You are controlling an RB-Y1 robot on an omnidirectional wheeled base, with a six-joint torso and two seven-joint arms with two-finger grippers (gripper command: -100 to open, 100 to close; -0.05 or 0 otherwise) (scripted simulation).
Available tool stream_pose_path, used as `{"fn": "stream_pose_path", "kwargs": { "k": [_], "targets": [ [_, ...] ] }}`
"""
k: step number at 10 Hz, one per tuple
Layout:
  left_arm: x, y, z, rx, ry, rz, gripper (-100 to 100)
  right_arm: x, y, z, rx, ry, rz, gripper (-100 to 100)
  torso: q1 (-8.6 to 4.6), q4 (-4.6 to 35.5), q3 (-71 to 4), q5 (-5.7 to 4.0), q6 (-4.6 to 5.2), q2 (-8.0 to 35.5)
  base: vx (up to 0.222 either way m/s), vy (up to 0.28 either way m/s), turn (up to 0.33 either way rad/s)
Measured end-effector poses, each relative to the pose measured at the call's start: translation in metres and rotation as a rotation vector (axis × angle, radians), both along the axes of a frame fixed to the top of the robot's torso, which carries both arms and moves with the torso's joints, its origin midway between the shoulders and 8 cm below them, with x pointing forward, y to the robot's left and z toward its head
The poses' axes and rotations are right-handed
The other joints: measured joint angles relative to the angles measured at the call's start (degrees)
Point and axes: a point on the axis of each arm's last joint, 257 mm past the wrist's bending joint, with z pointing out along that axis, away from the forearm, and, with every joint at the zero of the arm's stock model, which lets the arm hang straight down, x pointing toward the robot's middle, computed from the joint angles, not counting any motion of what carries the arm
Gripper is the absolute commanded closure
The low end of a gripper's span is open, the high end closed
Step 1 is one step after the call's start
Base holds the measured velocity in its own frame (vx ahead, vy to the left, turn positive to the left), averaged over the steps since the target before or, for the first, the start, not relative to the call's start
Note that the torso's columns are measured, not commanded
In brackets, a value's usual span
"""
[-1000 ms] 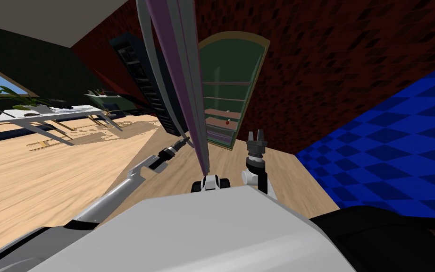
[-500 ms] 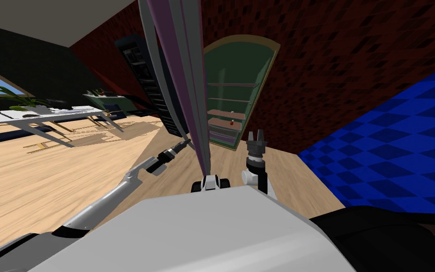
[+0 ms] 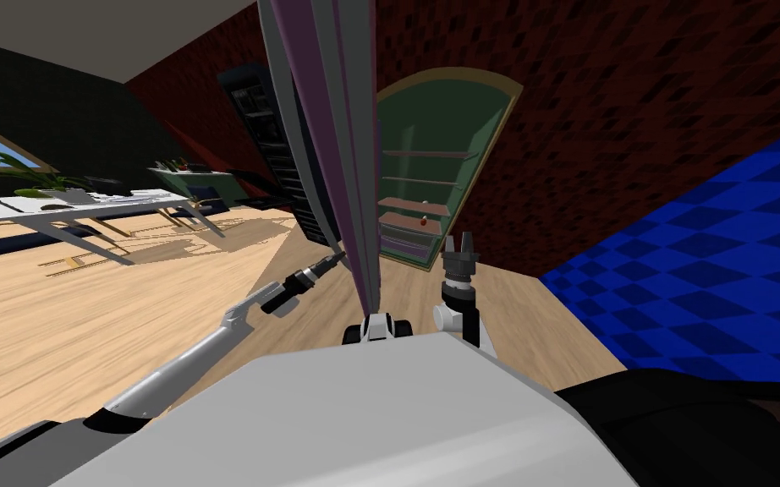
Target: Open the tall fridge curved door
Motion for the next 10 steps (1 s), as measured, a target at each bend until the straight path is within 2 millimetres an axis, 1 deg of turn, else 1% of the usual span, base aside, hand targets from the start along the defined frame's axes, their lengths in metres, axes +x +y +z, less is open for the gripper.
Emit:
{"fn": "stream_pose_path", "kwargs": {
  "k": [2, 5, 7, 8, 10],
  "targets": [
    [0.003, -0.003, 0.01, 0.0, -0.001, -0.007, -100, 0.0, 0.0, 0.0, 0.0, 0.0, 0.0, 0, -0.39, -0.15, 0.37, -0.04, -0.24, 0.51, -0.011, -0.013, 0.049],
    [0.007, -0.011, 0.034, -0.004, -0.001, -0.019, -100, 0.0, 0.0, 0.0, 0.001, 0.0, 0.0, 0, 0.35, -0.15, 0.47, 0.18, -0.39, 0.64, -0.002, -0.015, 0.048],
    [0.009, -0.015, 0.049, -0.007, -0.001, -0.026, -100, 0.0, 0.0, 0.0, 0.0, 0.0, 0.0, 0, 0.47, -0.17, 0.45, 0.22, -0.43, 0.62, -0.006, 0.009, 0.027],
    [0.009, -0.015, 0.049, -0.008, 0.001, -0.026, 0, 0.0, 0.0, 0.0, 0.0, 0.0, 0.0, 0, 0.37, -0.19, 0.46, 0.2, -0.42, 0.62, 0.0, 0.0, 0.0],
    [0.009, -0.015, 0.049, -0.008, 0.001, -0.026, 0, 0.0, 0.0, 0.0, 0.0, 0.0, 0.0, 0, 0.26, -0.19, 0.46, 0.16, -0.41, 0.63, 0.0, 0.0, 0.0]
  ]
}}
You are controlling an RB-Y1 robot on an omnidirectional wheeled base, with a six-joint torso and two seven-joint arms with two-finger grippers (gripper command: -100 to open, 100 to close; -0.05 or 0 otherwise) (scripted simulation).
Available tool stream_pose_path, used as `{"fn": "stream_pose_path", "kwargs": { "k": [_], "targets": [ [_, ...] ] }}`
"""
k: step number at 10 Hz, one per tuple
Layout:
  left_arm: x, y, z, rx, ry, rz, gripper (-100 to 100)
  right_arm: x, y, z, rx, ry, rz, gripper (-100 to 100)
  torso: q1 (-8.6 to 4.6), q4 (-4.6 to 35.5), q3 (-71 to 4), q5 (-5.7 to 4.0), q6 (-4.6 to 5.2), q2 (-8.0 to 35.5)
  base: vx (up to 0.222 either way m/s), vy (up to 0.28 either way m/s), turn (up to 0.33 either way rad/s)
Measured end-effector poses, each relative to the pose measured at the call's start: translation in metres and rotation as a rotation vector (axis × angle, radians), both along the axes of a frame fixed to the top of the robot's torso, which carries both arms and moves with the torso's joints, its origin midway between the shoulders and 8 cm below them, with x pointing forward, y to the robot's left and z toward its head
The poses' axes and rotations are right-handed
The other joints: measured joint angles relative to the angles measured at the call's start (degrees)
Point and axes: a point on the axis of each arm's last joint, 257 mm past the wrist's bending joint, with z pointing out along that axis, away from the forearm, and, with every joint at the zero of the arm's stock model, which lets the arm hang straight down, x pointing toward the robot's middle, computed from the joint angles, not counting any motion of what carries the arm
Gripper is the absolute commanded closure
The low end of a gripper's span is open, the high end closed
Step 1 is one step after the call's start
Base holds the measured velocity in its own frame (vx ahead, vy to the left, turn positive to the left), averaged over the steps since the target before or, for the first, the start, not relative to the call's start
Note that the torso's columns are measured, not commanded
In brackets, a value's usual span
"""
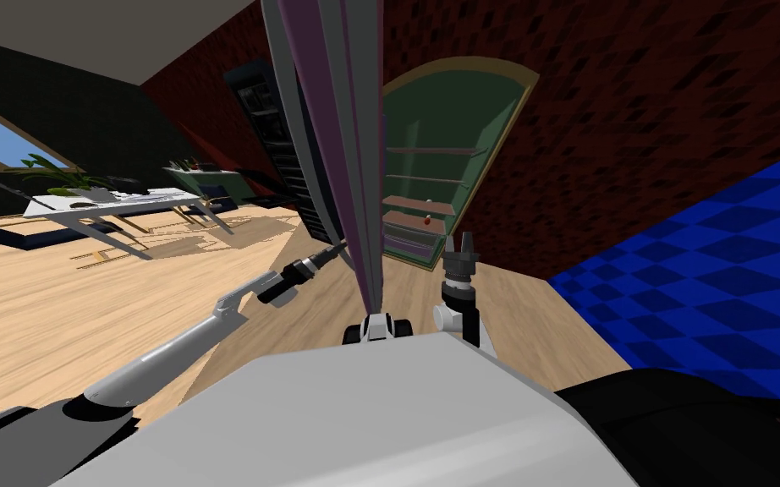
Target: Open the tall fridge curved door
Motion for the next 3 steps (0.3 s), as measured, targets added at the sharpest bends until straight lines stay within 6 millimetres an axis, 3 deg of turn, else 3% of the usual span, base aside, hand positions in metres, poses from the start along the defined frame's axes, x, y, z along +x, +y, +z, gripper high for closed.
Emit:
{"fn": "stream_pose_path", "kwargs": {
  "k": [3],
  "targets": [
    [0.0, 0.0001, 0.0, 0.0, 0.0, 0.0, 0, 0.0, 0.0, 0.0, 0.0, 0.0, 0.0, 0, 0.02, 0.0, 0.0, 0.01, 0.01, 0.01, 0.0, 0.0, 0.0]
  ]
}}
